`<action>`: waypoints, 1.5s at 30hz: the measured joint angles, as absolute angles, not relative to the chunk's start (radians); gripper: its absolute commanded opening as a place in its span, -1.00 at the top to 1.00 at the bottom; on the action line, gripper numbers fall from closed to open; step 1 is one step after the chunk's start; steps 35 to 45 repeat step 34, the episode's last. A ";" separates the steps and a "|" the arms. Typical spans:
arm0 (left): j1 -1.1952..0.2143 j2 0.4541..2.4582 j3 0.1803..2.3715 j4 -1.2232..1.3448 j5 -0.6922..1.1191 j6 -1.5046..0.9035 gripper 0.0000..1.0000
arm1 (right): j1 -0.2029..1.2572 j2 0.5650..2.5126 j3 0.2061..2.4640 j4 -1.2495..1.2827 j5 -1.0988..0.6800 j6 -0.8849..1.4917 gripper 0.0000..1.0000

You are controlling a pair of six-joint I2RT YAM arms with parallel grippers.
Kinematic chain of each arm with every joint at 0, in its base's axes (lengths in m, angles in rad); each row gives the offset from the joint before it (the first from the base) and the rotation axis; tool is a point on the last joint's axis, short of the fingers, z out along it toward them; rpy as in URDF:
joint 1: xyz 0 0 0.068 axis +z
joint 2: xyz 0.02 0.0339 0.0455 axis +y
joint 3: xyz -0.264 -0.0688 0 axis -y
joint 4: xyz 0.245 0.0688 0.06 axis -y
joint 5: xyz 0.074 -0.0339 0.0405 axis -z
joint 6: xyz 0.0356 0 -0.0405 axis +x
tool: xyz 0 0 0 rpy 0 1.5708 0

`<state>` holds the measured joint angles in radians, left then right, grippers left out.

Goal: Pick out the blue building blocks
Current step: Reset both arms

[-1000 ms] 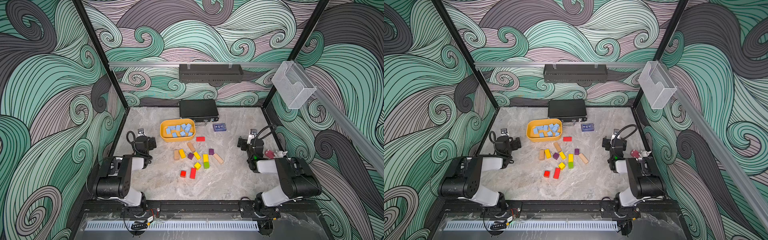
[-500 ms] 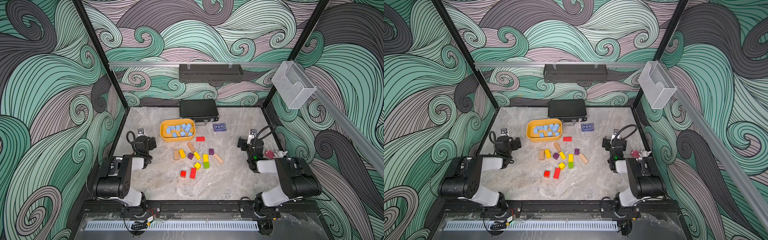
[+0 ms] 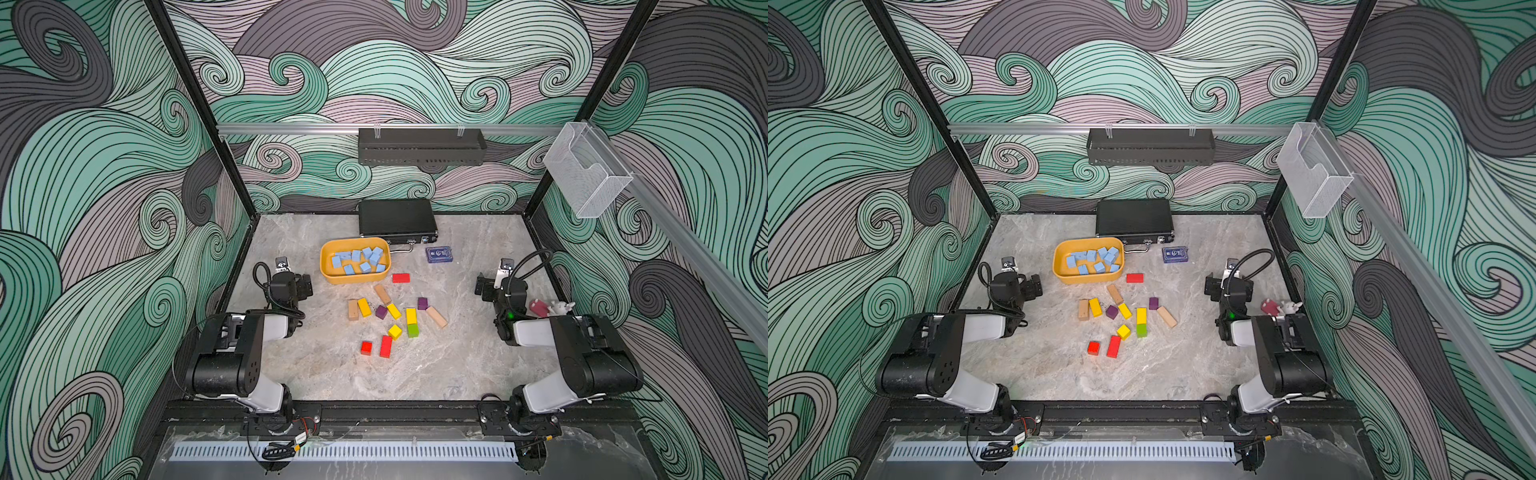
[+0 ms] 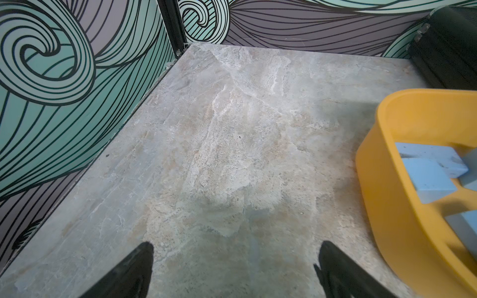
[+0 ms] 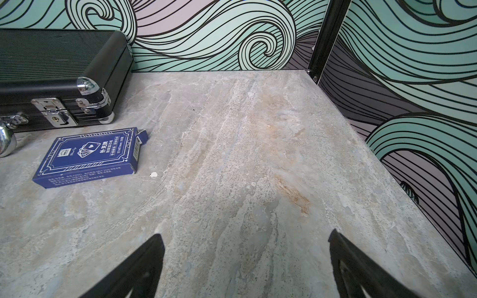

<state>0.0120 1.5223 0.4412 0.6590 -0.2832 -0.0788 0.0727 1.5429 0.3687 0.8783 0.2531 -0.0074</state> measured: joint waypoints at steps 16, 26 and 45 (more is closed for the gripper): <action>0.012 1.522 0.441 0.659 -0.283 -0.079 -0.97 | 0.073 1.543 0.370 0.875 0.248 0.000 -0.98; 0.012 1.522 0.441 0.659 -0.283 -0.079 -0.97 | 0.072 1.543 0.370 0.875 0.248 -0.001 -0.98; 0.012 1.522 0.441 0.659 -0.283 -0.078 -0.97 | 0.070 1.543 0.374 0.872 0.228 -0.003 -0.98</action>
